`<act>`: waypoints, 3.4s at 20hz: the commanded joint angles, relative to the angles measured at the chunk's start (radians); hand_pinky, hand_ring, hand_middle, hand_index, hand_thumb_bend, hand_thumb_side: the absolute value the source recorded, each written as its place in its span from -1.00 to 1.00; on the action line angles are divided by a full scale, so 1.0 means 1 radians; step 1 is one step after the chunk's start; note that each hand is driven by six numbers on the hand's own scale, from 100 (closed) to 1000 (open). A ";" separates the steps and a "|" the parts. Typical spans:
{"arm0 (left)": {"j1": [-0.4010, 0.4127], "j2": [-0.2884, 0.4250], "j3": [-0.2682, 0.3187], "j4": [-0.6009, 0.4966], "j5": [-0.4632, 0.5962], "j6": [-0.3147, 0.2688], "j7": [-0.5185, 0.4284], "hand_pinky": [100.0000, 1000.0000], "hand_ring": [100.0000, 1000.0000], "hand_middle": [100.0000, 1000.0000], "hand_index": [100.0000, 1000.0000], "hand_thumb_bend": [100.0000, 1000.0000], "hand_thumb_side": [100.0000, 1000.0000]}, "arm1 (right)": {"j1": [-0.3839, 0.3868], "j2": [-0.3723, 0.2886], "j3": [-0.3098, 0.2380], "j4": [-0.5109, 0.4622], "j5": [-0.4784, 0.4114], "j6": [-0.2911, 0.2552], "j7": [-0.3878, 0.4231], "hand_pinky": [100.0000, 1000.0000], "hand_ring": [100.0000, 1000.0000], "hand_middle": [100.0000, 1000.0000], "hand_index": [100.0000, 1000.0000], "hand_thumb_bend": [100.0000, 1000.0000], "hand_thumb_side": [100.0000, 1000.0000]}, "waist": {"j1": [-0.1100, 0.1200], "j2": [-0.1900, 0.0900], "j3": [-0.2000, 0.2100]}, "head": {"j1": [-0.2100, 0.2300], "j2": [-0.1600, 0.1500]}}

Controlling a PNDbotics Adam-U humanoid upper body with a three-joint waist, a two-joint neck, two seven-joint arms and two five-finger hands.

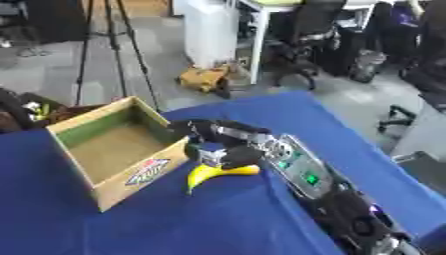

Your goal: Pick up objects on the table and place them in the box.

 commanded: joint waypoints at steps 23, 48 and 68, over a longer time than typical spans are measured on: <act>-0.008 0.011 -0.005 -0.014 -0.004 0.000 -0.004 0.38 0.31 -0.15 0.26 -0.72 0.96 | -0.024 -0.034 -0.027 0.128 0.127 -0.070 0.066 0.80 1.00 1.00 0.78 -1.00 0.35 | -0.002 -0.013 0.002 | -0.015 -0.006; -0.007 0.014 -0.006 -0.013 -0.008 0.001 -0.005 0.38 0.32 -0.15 0.26 -0.72 0.97 | -0.056 -0.064 -0.068 0.357 0.766 -0.260 -0.303 0.83 1.00 0.93 0.86 -0.73 -0.16 | -0.008 -0.009 0.013 | -0.024 -0.006; -0.010 0.012 -0.008 -0.013 -0.007 -0.005 -0.008 0.38 0.32 -0.15 0.26 -0.72 0.97 | -0.076 -0.025 -0.047 0.449 0.821 -0.283 -0.314 0.71 1.00 0.80 0.82 -0.88 -0.06 | 0.002 -0.002 0.029 | -0.031 -0.007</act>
